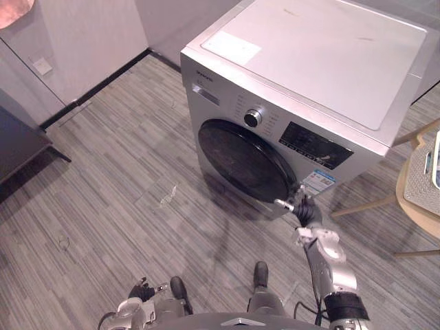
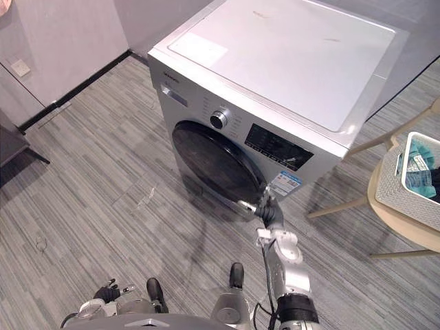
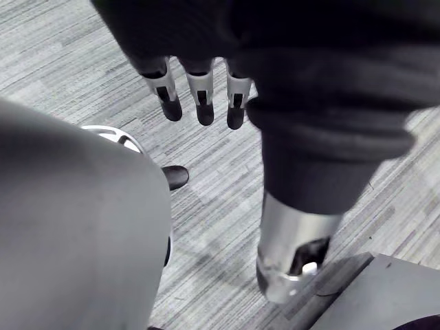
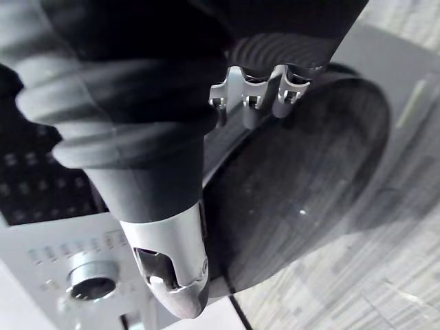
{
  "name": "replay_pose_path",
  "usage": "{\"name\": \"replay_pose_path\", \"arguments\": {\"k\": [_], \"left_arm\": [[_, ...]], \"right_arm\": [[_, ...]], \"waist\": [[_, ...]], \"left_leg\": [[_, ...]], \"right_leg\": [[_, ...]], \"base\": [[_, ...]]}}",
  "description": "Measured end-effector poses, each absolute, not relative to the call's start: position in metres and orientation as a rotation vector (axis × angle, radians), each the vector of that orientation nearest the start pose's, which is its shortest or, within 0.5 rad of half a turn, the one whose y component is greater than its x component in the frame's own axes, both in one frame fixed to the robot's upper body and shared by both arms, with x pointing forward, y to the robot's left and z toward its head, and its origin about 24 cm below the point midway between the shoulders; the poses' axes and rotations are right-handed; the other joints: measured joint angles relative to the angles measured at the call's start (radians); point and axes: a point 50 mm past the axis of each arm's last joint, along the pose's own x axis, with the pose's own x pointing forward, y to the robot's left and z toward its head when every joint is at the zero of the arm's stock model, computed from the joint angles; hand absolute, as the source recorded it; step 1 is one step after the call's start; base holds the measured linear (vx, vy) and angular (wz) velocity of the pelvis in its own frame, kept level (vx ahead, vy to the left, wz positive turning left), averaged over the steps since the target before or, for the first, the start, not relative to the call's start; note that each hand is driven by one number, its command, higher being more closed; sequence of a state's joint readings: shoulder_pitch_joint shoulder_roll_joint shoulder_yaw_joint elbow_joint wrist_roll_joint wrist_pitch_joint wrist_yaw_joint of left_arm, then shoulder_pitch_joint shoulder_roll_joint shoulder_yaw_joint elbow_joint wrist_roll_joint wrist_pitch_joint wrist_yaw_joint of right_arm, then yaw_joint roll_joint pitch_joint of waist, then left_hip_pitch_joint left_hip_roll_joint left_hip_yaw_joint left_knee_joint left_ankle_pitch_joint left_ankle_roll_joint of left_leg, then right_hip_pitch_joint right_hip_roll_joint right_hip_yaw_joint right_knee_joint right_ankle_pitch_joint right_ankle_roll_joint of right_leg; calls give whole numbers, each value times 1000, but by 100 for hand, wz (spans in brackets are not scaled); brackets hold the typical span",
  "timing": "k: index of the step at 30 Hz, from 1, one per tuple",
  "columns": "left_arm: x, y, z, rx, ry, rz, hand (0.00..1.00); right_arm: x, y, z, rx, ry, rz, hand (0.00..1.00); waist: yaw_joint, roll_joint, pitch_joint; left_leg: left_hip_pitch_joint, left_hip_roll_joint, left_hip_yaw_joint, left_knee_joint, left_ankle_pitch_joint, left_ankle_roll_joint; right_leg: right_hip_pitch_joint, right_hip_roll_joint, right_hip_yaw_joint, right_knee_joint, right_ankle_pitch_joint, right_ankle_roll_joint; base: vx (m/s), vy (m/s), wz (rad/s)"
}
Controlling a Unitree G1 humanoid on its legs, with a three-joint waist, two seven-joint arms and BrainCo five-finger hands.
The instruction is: Pick up the laundry basket with both hands and put the clothes into the washing machine.
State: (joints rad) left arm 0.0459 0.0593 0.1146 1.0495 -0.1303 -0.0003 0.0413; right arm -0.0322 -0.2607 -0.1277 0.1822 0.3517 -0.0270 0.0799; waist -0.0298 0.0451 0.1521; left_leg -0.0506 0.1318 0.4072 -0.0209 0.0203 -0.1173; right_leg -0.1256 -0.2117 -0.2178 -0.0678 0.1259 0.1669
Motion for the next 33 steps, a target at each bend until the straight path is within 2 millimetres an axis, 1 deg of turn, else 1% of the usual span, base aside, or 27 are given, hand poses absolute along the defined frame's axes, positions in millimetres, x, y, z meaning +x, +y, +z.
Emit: {"name": "replay_pose_path", "arguments": {"k": [2, 4, 8, 10, 12, 14, 16, 18, 19, 20, 21, 22, 23, 24, 26, 27, 29, 30, 32, 33], "left_arm": [[109, 190, -159, -102, 1074, 258, 0], [110, 190, -159, -102, 1071, 256, 0], [110, 192, -158, -98, 1068, 258, 0], [112, 193, -157, -100, 1060, 262, 0], [114, 195, -156, -106, 1053, 271, 0], [119, 195, -155, -107, 1039, 276, 0], [127, 194, -152, -122, 1010, 276, 0], [136, 189, -148, -134, 969, 258, 0], [138, 188, -147, -140, 961, 256, 0], [141, 184, -146, -154, 946, 249, 0], [143, 182, -145, -163, 940, 247, 0], [145, 178, -144, -190, 926, 248, 0], [146, 176, -144, -211, 919, 249, 0], [146, 176, -144, -217, 918, 252, 0], [145, 176, -144, -232, 921, 261, 0], [145, 176, -144, -232, 921, 262, 0], [144, 178, -145, -241, 927, 279, 0], [143, 179, -146, -246, 932, 289, 0], [137, 183, -149, -262, 957, 325, 0], [136, 184, -149, -260, 962, 331, 0]], "right_arm": [[259, -233, 37, 84, 30, -66, 0], [260, -233, 40, 71, 23, -54, 0], [261, -225, 37, 53, 40, -8, 0], [264, -221, 36, 2, 52, 9, 0], [274, -220, 35, -38, 71, 18, 0], [292, -222, 36, -75, 100, 21, 0], [311, -223, 44, -112, 104, 27, 0], [334, -228, 58, -151, 111, 4, 0], [340, -230, 62, -163, 114, 0, 0], [349, -234, 69, -170, 120, -24, 0], [352, -236, 70, -171, 129, -39, 0], [357, -238, 70, -167, 151, -60, 0], [358, -235, 65, -154, 177, -75, 0], [359, -231, 62, -143, 186, -75, 0], [357, -207, 46, -91, 226, -38, 0], [355, -199, 41, -80, 237, -21, 0], [342, -168, 21, -74, 279, 77, 0], [337, -158, 16, -73, 283, 114, 0], [314, -122, 2, -71, 295, 271, 0], [308, -114, 0, -62, 292, 315, 0]], "waist": [[1, -6, 4], [4, -10, 6], [1, -22, 15], [3, -27, 19], [3, -31, 34], [9, -27, 52], [12, -15, 97], [32, 11, 128], [35, 20, 137], [37, 41, 161], [40, 50, 167], [53, 63, 179], [65, 70, 184], [68, 70, 184], [67, 70, 184], [67, 70, 184], [66, 70, 184], [65, 70, 184], [58, 66, 182], [56, 61, 179]], "left_leg": [[-3, 0, 0, 0, 1, -1], [-3, 0, 0, 0, 1, -1], [-4, 1, 1, 0, 1, -1], [-18, 1, 0, 1, 5, 1], [-25, 0, -3, 1, 10, 3], [-49, 0, -11, 1, 22, 6], [-61, 0, -24, 1, 34, 10], [-103, -1, -30, 0, 51, 15], [-111, -1, -36, -1, 56, 17], [-119, -3, -51, -1, 63, 20], [-123, -3, -55, -1, 66, 20], [-123, -3, -58, -1, 69, 21], [-123, -3, -59, -1, 70, 21], [-123, -3, -60, -2, 70, 20], [-123, -4, -62, -2, 70, 20], [-122, -5, -62, -2, 70, 20], [-118, -3, -62, -5, 71, 20], [-114, -3, -63, -7, 71, 20], [-79, -5, -63, -22, 71, 19], [-72, -5, -63, -25, 71, 19]], "right_leg": [[-1, 2, -4, 0, 0, 0], [-1, 2, -6, 0, 0, 0], [-4, 2, -5, 0, 0, 0], [-19, 1, -4, 6, 1, -1], [-27, 1, -6, 9, 3, -4], [-53, -1, -9, 21, 6, -7], [-57, -2, -19, 22, 12, -11], [-97, -4, -23, 30, 22, -16], [-102, -6, -27, 31, 24, -17], [-102, -9, -41, 33, 26, -17], [-103, -9, -46, 35, 26, -17], [-104, -9, -47, 39, 26, -17], [-103, -9, -48, 40, 26, -18], [-103, -9, -48, 40, 26, -18], [-100, -10, -50, 40, 26, -18], [-100, -10, -50, 40, 26, -18], [-94, -10, -52, 38, 26, -18], [-88, -10, -55, 36, 26, -18], [-50, -9, -64, 23, 25, -17], [-43, -9, -65, 19, 25, -17]], "base": [[1, -7, 2], [0, 0, 0], [-16, -5, -1], [-71, -14, 1], [-64, -8, 4], [-78, -5, 8], [-106, -6, 17], [-103, -5, 14], [-74, -6, 22], [-62, -2, 24], [-66, 2, 22], [-48, 6, 11], [-36, 6, 4], [0, 0, 0], [0, 0, 0], [0, 0, 0], [7, -1, 2], [20, -2, 4], [25, 1, 4], [0, 0, 0]]}}
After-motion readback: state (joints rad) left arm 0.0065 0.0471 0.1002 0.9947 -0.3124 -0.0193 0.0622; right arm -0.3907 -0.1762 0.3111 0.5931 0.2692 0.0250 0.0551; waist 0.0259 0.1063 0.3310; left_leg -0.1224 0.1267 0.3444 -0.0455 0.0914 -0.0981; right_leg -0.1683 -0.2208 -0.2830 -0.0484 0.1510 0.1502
